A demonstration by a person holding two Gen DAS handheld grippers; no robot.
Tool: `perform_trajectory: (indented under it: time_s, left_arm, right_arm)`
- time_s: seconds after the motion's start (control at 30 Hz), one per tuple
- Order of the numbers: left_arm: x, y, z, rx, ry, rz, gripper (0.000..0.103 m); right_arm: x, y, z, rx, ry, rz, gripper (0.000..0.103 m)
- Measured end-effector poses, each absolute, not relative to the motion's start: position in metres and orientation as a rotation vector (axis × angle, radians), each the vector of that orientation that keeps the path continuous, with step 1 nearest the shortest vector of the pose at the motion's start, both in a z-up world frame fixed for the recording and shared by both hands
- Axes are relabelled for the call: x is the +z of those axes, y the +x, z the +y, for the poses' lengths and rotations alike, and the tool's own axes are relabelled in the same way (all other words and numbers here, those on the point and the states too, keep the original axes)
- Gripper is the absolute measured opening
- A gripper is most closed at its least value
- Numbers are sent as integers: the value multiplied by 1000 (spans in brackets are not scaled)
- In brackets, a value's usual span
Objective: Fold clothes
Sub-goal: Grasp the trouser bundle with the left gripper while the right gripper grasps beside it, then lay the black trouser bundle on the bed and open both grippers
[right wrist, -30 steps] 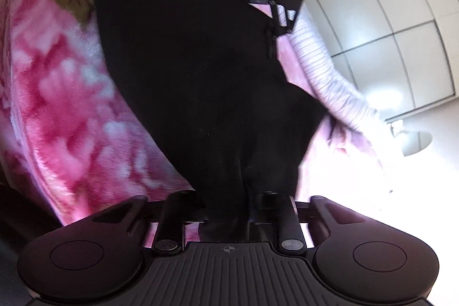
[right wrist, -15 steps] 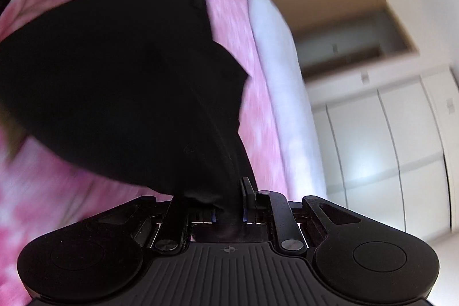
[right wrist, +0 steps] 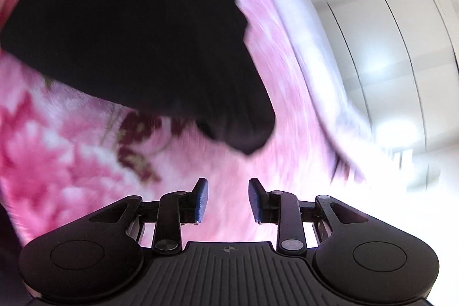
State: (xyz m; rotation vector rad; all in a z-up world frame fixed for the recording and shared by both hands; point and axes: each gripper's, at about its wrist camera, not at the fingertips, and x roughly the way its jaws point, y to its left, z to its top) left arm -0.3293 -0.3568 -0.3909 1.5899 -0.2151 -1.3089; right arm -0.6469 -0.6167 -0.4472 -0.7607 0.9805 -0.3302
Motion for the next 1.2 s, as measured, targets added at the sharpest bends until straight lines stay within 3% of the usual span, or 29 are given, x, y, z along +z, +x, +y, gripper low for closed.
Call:
perform_trajectory:
  time_s: [0.27, 0.4, 0.47, 0.6, 0.8, 0.87, 0.9, 0.97, 1.0, 1.07, 1.1, 1.2]
  left_arm:
    - [-348, -275, -350, -1365, 1395, 100, 47]
    - [-351, -252, -384, -1407, 1262, 253, 56]
    - [-357, -241, -407, -1429, 1188, 328, 59]
    - [-367, -218, -453, -1465, 1037, 475, 59]
    - [-384, -185, -523, -1500, 800, 688, 60]
    - [-389, -174, -546, -1507, 719, 756, 51]
    - [-385, -176, -543, -1515, 718, 745, 38]
    - [-377, -180, -537, -1531, 717, 721, 24]
    - [-373, -182, -534, -1539, 716, 708, 14]
    - [-364, -185, -527, -1555, 714, 684, 8]
    - [-360, -187, -524, -1562, 713, 672, 6]
    - [-337, -198, -524, -1597, 721, 580, 6]
  right_arm:
    - [-392, -625, -626, -422, -135, 840, 54]
    - [-366, -581, -643, -399, 81, 760, 66]
    - [-348, -585, -664, -383, 180, 737, 67]
    - [-340, -570, -679, -351, 198, 749, 67]
    - [-375, -535, -702, -279, 84, 808, 67]
    - [-387, -527, -707, -254, 46, 828, 67]
    - [-394, -523, -712, -236, 62, 840, 67]
    - [-408, -514, -723, -198, 105, 863, 67]
    - [-411, -512, -727, -184, 127, 882, 64]
    - [-414, -513, -732, -166, 162, 909, 31]
    - [-413, -515, -734, -164, 173, 916, 1]
    - [-399, -540, -719, -196, 94, 903, 0]
